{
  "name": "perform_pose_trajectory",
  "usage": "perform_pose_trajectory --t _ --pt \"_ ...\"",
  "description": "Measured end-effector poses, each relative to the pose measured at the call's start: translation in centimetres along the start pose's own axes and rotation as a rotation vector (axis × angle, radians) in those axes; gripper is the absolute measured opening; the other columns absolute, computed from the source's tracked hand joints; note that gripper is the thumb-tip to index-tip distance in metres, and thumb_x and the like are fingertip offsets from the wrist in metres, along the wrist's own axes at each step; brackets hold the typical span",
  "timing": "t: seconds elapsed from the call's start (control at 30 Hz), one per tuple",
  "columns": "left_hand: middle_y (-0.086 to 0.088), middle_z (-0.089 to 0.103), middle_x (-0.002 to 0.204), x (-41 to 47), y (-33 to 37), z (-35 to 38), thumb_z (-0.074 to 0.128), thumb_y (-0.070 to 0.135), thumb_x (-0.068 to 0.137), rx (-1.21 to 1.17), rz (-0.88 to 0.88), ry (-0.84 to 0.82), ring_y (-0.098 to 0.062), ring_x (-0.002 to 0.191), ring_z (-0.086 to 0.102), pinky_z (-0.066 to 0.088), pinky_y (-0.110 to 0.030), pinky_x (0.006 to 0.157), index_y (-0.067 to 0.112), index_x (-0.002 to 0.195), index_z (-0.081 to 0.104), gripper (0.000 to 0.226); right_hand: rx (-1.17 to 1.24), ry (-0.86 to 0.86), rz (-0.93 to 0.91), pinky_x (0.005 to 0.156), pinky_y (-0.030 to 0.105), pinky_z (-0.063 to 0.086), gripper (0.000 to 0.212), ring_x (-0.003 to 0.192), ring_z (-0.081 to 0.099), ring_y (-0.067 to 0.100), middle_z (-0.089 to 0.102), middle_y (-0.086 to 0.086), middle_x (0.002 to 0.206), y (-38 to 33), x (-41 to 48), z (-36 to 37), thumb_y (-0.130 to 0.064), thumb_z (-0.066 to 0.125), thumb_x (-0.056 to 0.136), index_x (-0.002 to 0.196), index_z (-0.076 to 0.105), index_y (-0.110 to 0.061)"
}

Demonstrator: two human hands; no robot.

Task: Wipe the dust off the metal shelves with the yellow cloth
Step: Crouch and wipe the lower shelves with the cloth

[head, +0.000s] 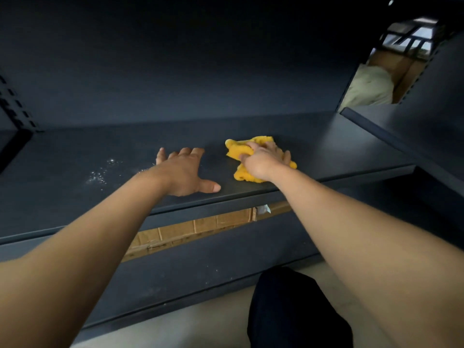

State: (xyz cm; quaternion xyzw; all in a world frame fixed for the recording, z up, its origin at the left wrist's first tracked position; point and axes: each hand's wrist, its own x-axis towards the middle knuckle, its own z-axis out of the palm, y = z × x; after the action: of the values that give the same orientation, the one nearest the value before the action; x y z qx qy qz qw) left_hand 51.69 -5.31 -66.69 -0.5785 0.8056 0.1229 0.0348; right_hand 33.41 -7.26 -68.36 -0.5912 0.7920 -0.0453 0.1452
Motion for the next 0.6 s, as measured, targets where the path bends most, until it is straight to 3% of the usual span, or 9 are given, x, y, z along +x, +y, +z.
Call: perform_pose_trajectory --t 0.13,0.33,0.6 --pt "-0.004 0.016 0.157 -0.3 -0.5 0.3 0.055 0.065 0.077 -0.009 -0.001 -0.001 -0.026 0.144 0.015 -0.003 -0.049 0.117 0.021 0.149 0.008 0.097 -0.005 -0.052 -0.045 0.117 0.047 -0.004 0.057 0.147 -0.004 0.025 -0.002 0.004 0.161 -2.4 -0.7 1.2 -0.044 0.026 0.099 0.152 0.009 -0.029" --pt "-0.004 0.015 0.157 -1.2 -2.3 0.2 0.056 0.067 0.073 0.020 -0.056 -0.001 -0.025 0.145 0.013 -0.002 -0.050 0.116 0.022 0.149 0.007 0.101 0.011 -0.072 -0.192 0.116 0.048 -0.006 0.059 0.147 -0.006 0.026 -0.003 0.002 0.161 -6.4 -2.6 2.8 -0.049 0.022 0.099 0.152 0.006 -0.030" --pt "-0.005 0.015 0.157 -1.2 -1.4 0.7 0.056 0.068 0.073 0.005 -0.030 0.005 -0.026 0.144 0.014 -0.003 -0.050 0.115 0.022 0.149 0.006 0.102 -0.033 0.005 -0.268 0.118 0.044 -0.002 0.058 0.148 0.001 0.023 0.006 -0.001 0.161 -4.0 -3.4 3.1 -0.051 0.022 0.099 0.152 0.007 -0.032"
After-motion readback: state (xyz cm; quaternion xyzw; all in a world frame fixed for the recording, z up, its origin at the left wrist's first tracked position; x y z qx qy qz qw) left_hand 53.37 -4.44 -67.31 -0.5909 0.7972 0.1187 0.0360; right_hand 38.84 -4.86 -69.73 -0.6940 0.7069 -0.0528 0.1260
